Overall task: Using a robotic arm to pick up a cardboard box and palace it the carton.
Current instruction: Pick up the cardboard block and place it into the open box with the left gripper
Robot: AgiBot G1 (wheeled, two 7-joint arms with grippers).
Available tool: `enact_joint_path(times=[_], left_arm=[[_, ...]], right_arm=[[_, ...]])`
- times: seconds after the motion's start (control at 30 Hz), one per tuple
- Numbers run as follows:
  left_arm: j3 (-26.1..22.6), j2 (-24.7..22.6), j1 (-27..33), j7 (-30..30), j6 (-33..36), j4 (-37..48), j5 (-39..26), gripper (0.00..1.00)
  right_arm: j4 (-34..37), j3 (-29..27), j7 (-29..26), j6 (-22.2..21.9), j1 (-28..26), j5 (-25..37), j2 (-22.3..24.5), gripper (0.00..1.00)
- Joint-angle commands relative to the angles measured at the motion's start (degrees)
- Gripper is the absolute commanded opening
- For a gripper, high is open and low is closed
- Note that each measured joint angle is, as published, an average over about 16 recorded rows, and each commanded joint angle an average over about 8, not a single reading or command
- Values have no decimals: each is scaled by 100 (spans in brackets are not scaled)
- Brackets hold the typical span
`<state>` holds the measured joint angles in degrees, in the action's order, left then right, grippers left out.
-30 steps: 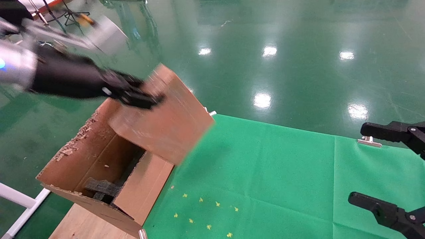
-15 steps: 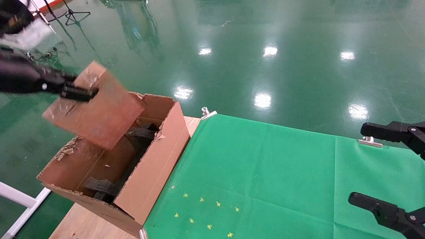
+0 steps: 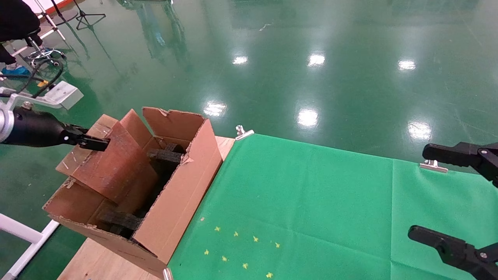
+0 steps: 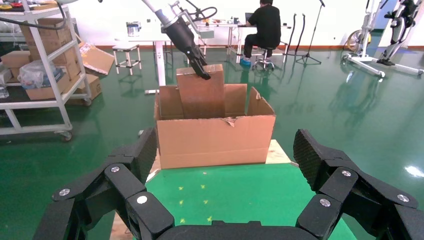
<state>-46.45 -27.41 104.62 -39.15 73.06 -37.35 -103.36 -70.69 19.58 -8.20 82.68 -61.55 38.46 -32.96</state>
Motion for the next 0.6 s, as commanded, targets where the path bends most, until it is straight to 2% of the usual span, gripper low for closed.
enact_joint_path(times=[0.03, 0.6], left_arm=[[-24, -87, -57, 100, -151, 306, -44, 0], [-205, -992, -221, 435, -1061, 2378, -388, 0]], right_arm=[[0, 0, 0, 0, 0, 0, 0, 100], [0, 0, 0, 0, 0, 0, 0, 100]])
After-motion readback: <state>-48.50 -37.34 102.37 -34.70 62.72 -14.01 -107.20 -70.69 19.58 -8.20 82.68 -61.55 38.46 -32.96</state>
